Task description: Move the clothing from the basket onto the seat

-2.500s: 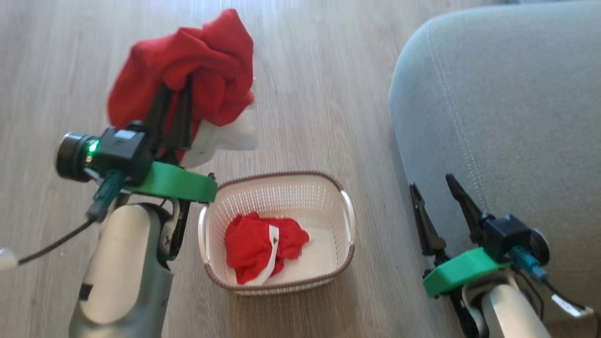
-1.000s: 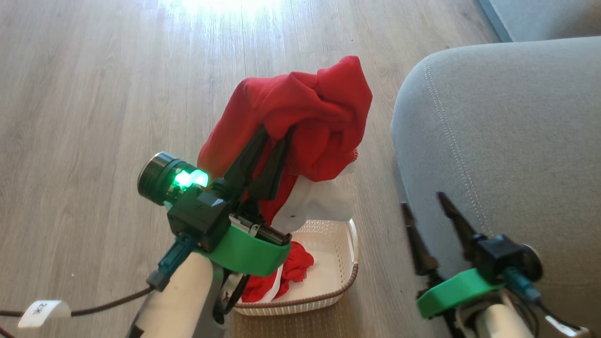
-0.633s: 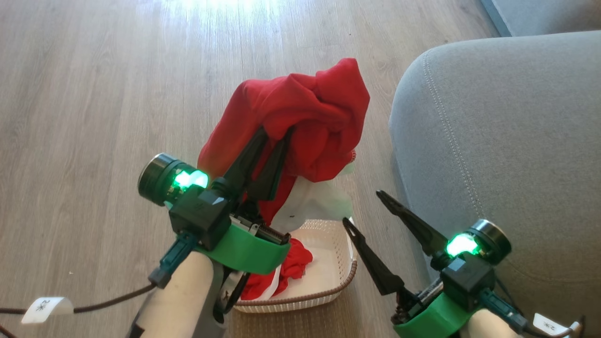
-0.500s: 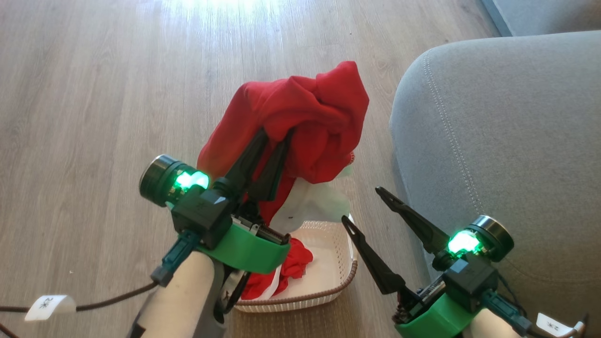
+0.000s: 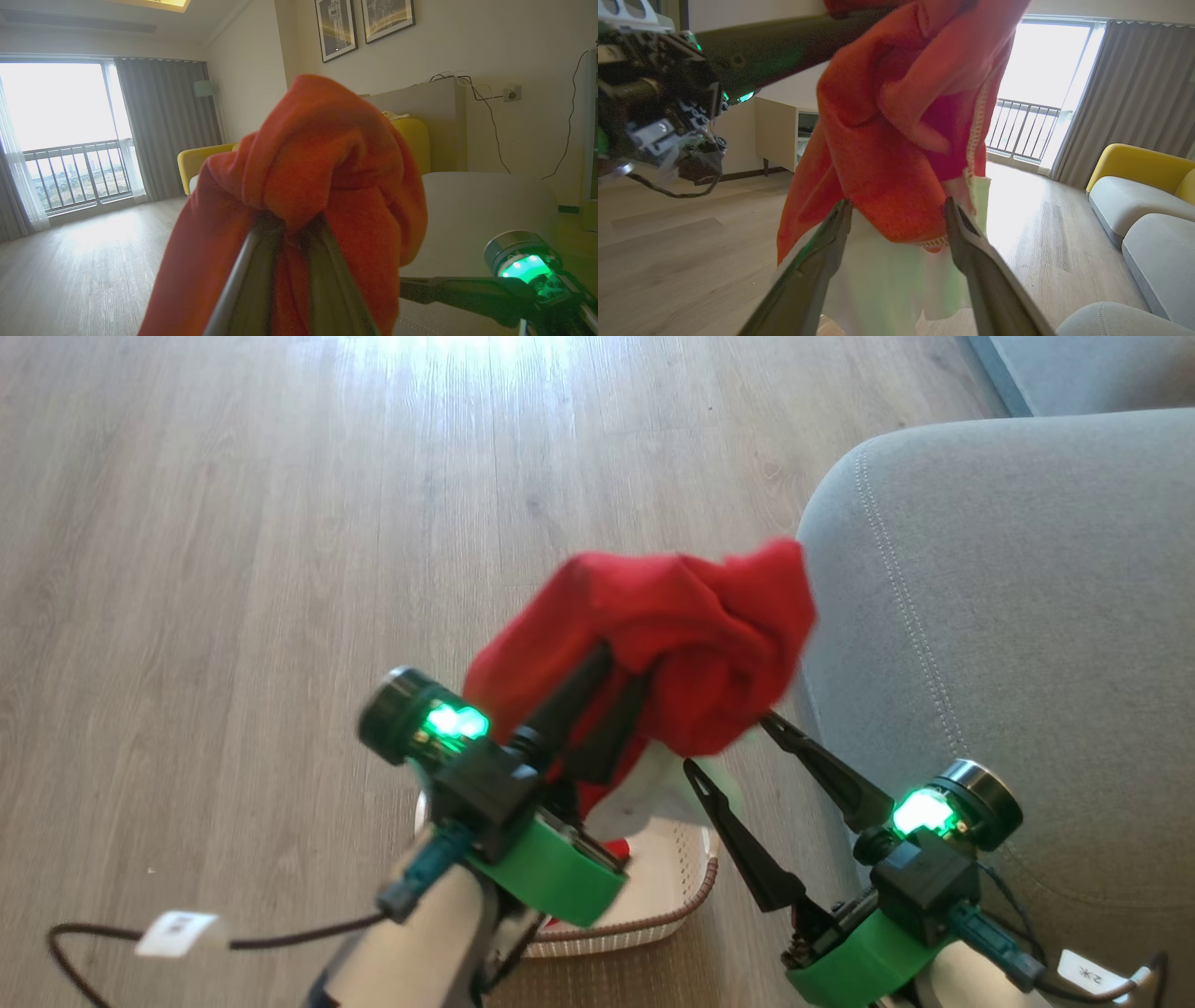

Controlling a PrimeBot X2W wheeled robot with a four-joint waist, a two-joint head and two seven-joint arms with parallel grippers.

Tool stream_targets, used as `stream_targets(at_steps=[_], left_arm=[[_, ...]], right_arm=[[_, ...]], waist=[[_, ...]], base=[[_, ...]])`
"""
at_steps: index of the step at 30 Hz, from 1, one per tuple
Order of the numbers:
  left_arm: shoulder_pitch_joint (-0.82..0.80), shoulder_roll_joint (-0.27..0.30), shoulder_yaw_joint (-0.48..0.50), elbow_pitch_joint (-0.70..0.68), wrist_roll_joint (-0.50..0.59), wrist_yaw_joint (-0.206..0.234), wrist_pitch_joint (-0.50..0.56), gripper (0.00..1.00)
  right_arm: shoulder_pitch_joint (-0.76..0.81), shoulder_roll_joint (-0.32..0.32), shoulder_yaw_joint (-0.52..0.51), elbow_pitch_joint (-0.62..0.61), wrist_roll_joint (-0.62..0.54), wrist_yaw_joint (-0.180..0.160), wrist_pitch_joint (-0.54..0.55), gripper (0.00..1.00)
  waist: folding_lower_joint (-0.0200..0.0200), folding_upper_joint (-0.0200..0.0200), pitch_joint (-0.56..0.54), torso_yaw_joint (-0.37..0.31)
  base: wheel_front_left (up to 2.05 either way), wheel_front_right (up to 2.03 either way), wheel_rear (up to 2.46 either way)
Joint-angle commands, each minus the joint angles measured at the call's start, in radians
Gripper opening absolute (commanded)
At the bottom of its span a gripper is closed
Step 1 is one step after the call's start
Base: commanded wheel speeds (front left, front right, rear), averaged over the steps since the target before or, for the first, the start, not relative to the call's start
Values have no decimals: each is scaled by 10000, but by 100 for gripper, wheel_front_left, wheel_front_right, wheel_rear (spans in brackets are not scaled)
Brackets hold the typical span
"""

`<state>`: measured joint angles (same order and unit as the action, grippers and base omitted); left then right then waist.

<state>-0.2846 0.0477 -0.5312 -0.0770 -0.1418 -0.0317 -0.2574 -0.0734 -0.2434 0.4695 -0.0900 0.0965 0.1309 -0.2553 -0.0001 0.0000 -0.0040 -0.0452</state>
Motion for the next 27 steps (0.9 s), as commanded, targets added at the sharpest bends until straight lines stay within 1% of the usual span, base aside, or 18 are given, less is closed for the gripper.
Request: stream_targets(at_steps=[1,17,21,24,25,26,27], left_arm=[[-250,26,130,-249,69,-92,-43,0],[-180,26,-1582,141,-83,-367,-43,0],[-215,26,-1955,188,-165,-366,-44,0],[-268,26,-2103,200,-216,-319,-44,0],[-279,26,-2118,197,-240,-291,-44,0],[-287,26,-2118,201,-254,-263,-44,0],[-294,26,-2108,207,-266,-237,-44,0]], right_arm=[[-421,63,109,-235,-59,-2,-65,100],[-719,388,-141,710,-628,-2,-65,100],[-867,502,-67,923,-740,-2,-65,100],[-923,684,-241,936,-856,-2,-65,100],[-886,762,-317,984,-824,-2,-65,48],[-869,834,-378,988,-779,-2,-65,0],[-844,903,-441,987,-705,-2,-65,0]], waist=[[1,0,1,26],[1,0,-40,276],[1,0,-48,349],[1,0,-48,404],[1,0,-50,424],[1,0,-50,442],[1,0,-48,456]], base=[[0,0,0],[0,0,0],[0,0,0],[0,0,0],[0,0,0],[0,0,0],[0,0,0]])
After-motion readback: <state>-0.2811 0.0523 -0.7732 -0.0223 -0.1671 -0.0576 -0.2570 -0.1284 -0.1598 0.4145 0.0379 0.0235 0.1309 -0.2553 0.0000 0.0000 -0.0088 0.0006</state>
